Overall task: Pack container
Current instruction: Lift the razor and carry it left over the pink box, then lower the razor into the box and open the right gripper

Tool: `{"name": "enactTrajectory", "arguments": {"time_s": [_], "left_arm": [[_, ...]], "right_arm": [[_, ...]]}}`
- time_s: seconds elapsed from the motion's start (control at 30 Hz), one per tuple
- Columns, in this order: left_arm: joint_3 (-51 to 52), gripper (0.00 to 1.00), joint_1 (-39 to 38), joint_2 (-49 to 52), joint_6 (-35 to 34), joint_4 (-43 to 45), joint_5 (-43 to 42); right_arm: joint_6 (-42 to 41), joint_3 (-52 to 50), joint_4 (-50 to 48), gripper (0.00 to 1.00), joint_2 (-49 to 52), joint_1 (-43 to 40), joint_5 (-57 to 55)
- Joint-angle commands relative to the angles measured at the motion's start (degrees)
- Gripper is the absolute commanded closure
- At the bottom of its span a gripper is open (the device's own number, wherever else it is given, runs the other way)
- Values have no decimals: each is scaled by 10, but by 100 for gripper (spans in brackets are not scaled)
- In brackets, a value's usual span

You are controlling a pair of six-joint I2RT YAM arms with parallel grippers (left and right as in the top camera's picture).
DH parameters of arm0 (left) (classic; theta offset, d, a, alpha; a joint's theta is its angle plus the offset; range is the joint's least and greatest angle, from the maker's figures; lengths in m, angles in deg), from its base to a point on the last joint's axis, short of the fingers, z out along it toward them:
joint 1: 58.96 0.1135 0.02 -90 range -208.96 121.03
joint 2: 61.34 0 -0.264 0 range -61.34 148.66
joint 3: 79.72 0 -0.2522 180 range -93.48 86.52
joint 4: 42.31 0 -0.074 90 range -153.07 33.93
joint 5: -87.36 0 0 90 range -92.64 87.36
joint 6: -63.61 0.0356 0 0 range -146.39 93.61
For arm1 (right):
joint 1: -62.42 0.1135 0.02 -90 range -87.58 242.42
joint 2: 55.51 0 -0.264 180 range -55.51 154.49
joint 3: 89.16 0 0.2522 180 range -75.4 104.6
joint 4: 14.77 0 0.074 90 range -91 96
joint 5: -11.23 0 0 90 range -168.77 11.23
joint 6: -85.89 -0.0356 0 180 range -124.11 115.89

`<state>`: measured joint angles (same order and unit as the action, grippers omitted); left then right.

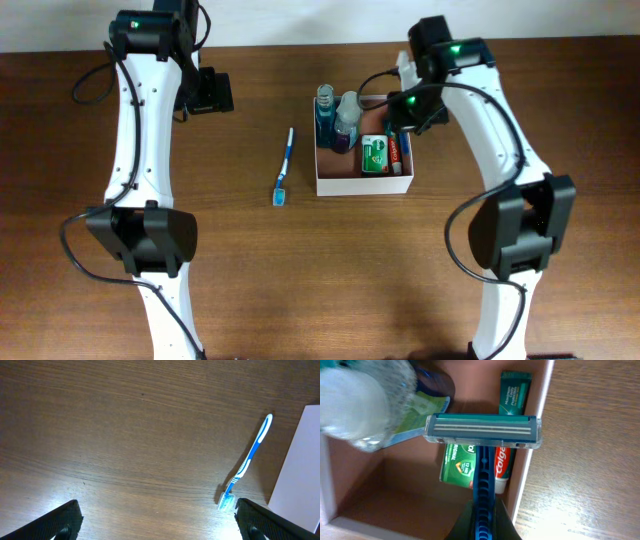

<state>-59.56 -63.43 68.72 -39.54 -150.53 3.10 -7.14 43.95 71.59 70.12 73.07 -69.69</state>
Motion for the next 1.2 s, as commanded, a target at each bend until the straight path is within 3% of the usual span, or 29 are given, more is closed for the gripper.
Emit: {"name": "enactTrajectory", "arguments": {"time_s": [0.0, 0.1, 0.17, 0.27, 0.4, 0.5, 0.77, 0.9, 1.17], "left_arm": [[2, 1, 1, -4, -5, 1, -4], [2, 1, 1, -4, -5, 1, -4], [2, 1, 1, -4, -5, 1, -4], [2, 1, 1, -4, -5, 1, -4], [2, 1, 1, -4, -5, 1, -4], [2, 1, 1, -4, -5, 1, -4], [2, 1, 1, -4, -5, 1, -4], [2, 1, 1, -4, -5, 1, -4], [2, 1, 1, -4, -5, 1, -4]], "right_arm": [[11, -2, -2, 96, 16, 6, -7], [11, -2, -1, 94, 22, 6, -7], [11, -2, -2, 87, 22, 6, -7], [11, -2, -2, 65, 22, 6, -7], [9, -2, -1, 25, 22, 6, -7], [7, -2, -1, 14, 22, 6, -7], [12, 54, 54, 9, 8, -20, -8], [11, 100, 111, 0, 2, -50, -33], [11, 134, 243, 1, 2, -117, -98]]}}
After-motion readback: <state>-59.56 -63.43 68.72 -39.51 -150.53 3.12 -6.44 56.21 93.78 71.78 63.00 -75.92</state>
